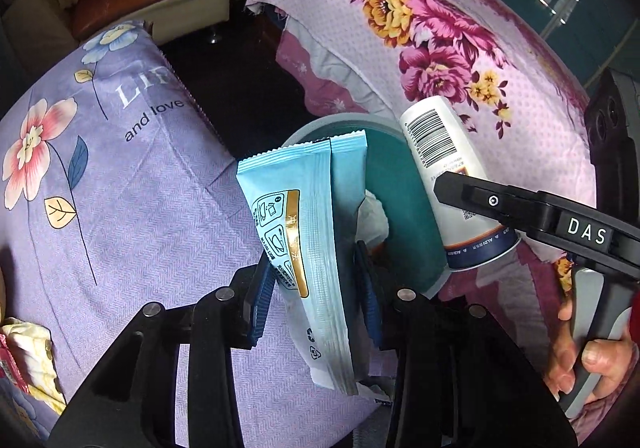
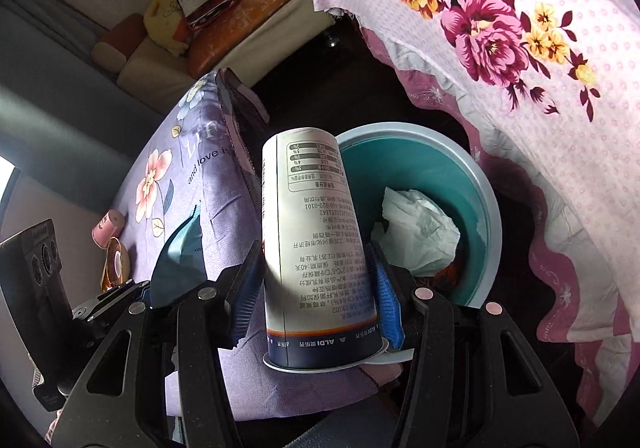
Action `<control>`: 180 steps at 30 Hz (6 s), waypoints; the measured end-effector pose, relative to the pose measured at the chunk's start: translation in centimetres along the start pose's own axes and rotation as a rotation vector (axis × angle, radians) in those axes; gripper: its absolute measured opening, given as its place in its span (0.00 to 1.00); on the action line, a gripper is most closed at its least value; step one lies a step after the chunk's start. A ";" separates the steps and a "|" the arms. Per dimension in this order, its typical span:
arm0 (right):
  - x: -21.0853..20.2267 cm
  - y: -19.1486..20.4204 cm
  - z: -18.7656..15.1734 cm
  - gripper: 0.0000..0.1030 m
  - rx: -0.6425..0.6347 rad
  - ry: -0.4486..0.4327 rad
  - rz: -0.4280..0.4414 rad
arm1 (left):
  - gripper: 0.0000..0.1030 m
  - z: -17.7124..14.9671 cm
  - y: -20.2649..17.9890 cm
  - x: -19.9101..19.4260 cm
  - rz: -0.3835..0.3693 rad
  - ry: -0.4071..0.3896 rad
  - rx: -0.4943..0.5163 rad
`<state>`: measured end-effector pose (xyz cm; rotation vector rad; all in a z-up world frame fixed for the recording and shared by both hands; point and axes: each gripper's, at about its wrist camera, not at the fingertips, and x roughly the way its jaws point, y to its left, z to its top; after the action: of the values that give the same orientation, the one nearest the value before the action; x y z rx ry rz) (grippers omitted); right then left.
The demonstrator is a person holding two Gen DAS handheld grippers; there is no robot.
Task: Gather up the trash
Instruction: 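Open both tools to drop the bottle and blue wrapper into the bin, then move both tools back over the remaining trash on the table, then grasp the yellow-patterned tissue with the right tool while the left grasps the pink wrapper, then carry the yellow tissue and pink wrapper over the teal bin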
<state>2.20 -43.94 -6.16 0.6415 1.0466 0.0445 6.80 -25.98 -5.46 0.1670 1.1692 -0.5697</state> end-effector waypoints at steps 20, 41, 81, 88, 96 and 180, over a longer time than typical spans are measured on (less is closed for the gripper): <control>-0.2 -3.1 0.6 0.48 0.041 0.007 -0.040 | 0.72 1.6 -2.1 2.2 0.045 0.007 0.044; 1.2 -0.1 0.4 0.48 -0.033 0.042 -0.110 | 0.87 0.5 1.1 0.6 0.030 -0.030 -0.047; 6.5 16.0 -4.1 0.76 -0.293 0.171 -0.163 | 0.89 -8.5 17.0 -8.8 0.068 -0.144 -0.321; 10.1 23.6 -7.1 0.76 -0.486 0.257 -0.119 | 0.89 -13.7 23.7 -12.5 0.109 -0.182 -0.446; 14.9 33.3 -10.6 0.81 -0.774 0.335 -0.016 | 0.90 -19.7 31.3 -15.7 0.198 -0.199 -0.598; 9.4 23.2 -7.3 0.10 -0.513 0.181 0.058 | 0.50 -14.2 21.8 -10.9 0.176 -0.176 -0.537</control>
<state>7.18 -18.43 -4.14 0.2029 1.1335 0.4152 3.26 1.98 -4.85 -0.2346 1.0847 -0.0996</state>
